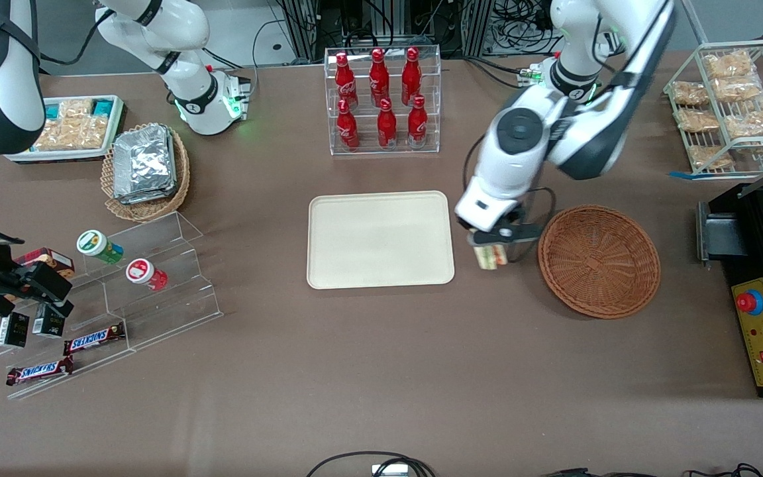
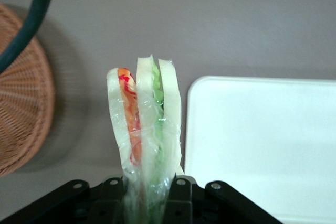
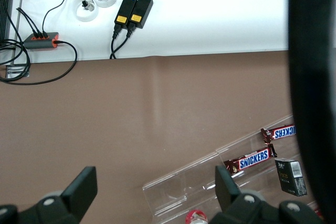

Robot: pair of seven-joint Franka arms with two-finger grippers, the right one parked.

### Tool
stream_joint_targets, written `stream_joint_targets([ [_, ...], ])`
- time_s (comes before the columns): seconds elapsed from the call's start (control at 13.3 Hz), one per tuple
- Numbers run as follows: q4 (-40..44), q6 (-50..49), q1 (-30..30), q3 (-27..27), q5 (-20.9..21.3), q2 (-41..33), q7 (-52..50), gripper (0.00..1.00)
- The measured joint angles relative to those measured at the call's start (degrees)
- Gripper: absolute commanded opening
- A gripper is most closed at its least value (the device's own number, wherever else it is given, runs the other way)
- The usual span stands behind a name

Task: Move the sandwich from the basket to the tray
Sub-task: 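Lift the sandwich and carry it with the left gripper toward the tray, then lower the sandwich onto the cream tray and open the left gripper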

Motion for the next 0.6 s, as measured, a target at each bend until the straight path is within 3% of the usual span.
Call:
stream_joint_targets([
  [0.23, 0.1, 1.8, -5.4, -0.1, 3.0, 4.0, -0.1, 0.00],
  [0.6, 0.4, 4.7, -11.1, -0.1, 3.6, 9.2, -0.2, 0.00],
])
